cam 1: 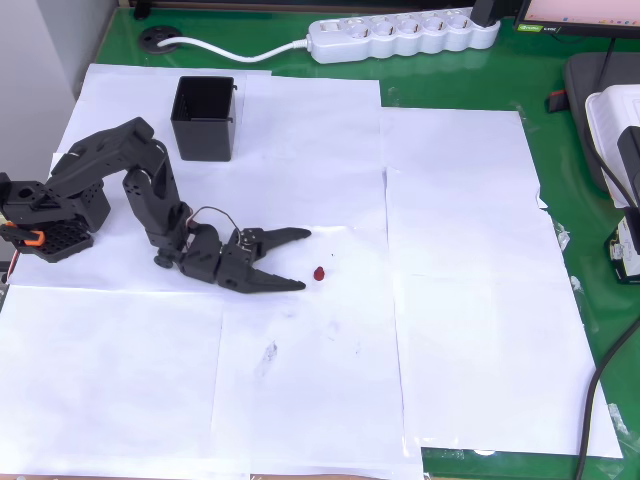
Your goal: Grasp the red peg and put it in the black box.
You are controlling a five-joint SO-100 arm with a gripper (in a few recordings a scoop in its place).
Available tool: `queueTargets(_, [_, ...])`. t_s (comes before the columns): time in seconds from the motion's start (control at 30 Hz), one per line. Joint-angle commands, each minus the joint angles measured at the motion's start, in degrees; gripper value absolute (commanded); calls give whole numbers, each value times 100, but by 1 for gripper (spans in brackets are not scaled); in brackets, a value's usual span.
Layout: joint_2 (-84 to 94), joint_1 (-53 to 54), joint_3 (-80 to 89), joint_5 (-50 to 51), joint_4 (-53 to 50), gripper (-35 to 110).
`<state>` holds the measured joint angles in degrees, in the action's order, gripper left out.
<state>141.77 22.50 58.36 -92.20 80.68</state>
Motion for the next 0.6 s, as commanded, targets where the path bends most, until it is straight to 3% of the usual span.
queueTargets(0.0, [114,185,255,-44,-149,43])
queueTargets(0.57, [299,9,668,-70,-158,43])
